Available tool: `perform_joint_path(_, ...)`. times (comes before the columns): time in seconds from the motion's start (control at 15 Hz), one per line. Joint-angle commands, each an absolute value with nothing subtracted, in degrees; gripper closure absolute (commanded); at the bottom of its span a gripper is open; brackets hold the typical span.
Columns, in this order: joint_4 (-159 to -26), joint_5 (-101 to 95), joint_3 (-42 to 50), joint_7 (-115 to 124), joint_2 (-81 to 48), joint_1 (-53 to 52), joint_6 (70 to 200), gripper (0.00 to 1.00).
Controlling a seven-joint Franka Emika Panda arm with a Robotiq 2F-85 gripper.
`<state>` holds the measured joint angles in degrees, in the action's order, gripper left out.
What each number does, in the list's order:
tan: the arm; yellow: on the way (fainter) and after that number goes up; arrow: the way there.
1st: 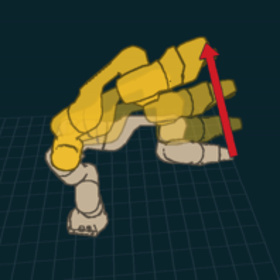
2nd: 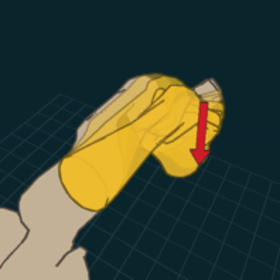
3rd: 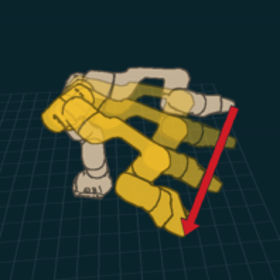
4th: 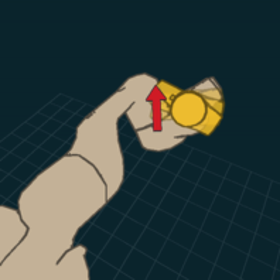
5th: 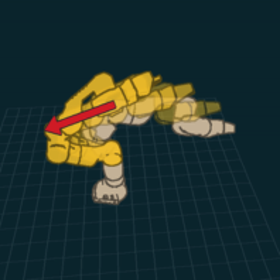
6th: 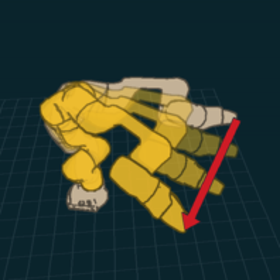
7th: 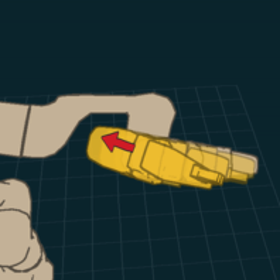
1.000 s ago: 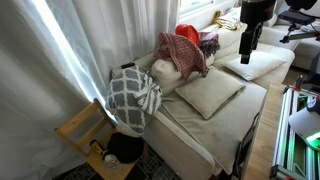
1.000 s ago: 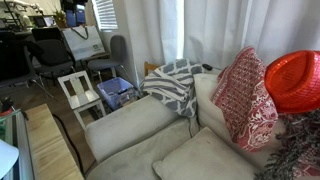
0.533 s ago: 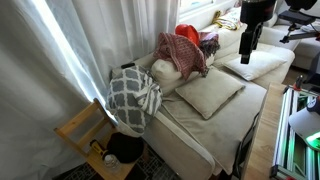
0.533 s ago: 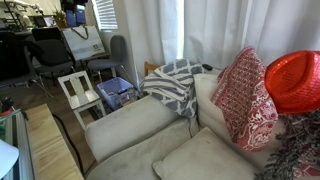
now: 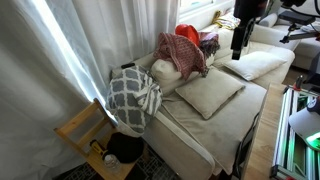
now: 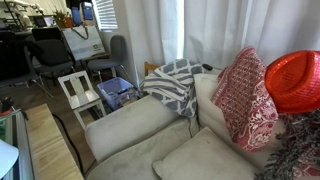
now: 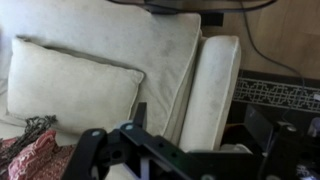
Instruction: Put the white and grey blanket on the backrest of the sofa.
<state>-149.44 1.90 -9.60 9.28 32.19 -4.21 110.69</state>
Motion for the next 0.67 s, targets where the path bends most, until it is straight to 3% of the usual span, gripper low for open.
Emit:
perform_joint_path(0.0,-140.09,0.77,-8.15,6.1,20.69,-3.98,121.68,0.0)
perform_joint_path(0.6,-121.1,8.3,-0.75,-16.47,-5.9,-2.58,149.9,0.0)
